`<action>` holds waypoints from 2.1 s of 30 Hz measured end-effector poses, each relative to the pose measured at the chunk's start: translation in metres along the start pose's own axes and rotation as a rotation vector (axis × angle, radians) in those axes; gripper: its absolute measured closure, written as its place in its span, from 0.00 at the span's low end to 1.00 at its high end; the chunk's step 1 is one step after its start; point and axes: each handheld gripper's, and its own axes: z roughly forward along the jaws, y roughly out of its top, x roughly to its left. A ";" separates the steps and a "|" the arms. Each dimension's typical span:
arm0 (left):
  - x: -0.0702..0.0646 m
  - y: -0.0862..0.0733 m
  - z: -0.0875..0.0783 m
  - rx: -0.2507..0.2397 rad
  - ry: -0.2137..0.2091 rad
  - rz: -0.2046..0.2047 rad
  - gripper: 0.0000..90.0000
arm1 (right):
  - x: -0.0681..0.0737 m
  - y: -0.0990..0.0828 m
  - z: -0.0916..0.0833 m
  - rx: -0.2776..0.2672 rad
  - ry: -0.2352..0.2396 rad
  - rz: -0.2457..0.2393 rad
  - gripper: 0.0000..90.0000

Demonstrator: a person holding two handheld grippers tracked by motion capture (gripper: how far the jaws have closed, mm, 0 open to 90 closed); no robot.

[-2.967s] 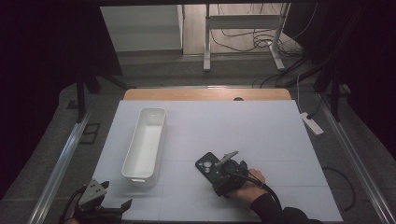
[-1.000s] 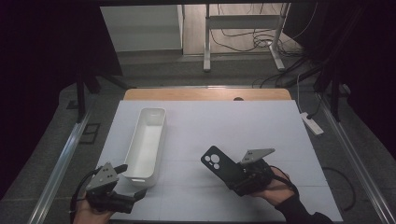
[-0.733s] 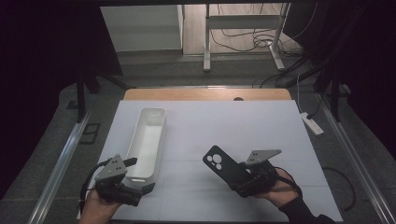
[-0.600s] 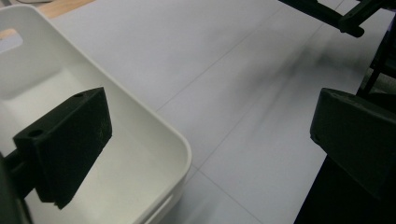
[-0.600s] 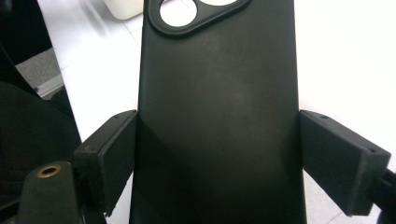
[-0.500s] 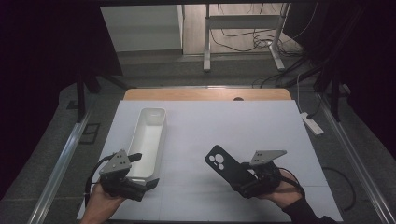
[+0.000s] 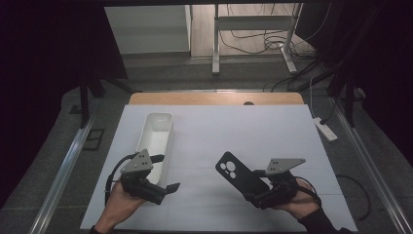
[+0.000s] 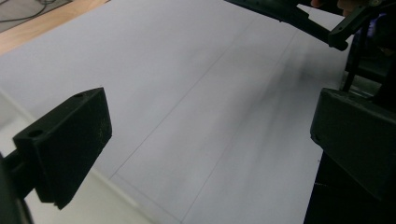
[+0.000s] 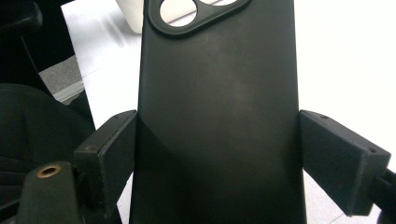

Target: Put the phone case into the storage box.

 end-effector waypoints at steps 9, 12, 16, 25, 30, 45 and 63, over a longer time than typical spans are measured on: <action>0.000 0.011 0.019 -0.005 -0.063 0.031 0.00 | 0.003 0.000 -0.003 -0.021 0.027 -0.011 0.17; 0.000 0.014 0.024 -0.014 -0.088 0.038 0.00 | 0.003 0.000 -0.003 -0.027 0.035 -0.017 0.17; 0.000 0.019 0.032 -0.013 -0.110 0.058 0.00 | 0.005 0.001 -0.003 -0.031 0.043 -0.023 0.17; 0.000 0.026 0.043 -0.023 -0.153 0.073 0.00 | 0.008 0.002 -0.001 -0.042 0.063 -0.042 0.17; 0.001 0.032 0.050 -0.032 -0.181 0.081 0.00 | 0.010 0.004 0.001 -0.045 0.074 -0.046 0.17; -0.008 0.026 0.056 -0.052 -0.247 0.089 0.00 | 0.015 0.008 0.010 -0.058 0.140 -0.092 0.17; -0.009 0.025 0.064 -0.070 -0.387 0.118 0.00 | 0.021 0.017 0.022 -0.089 0.250 -0.149 0.17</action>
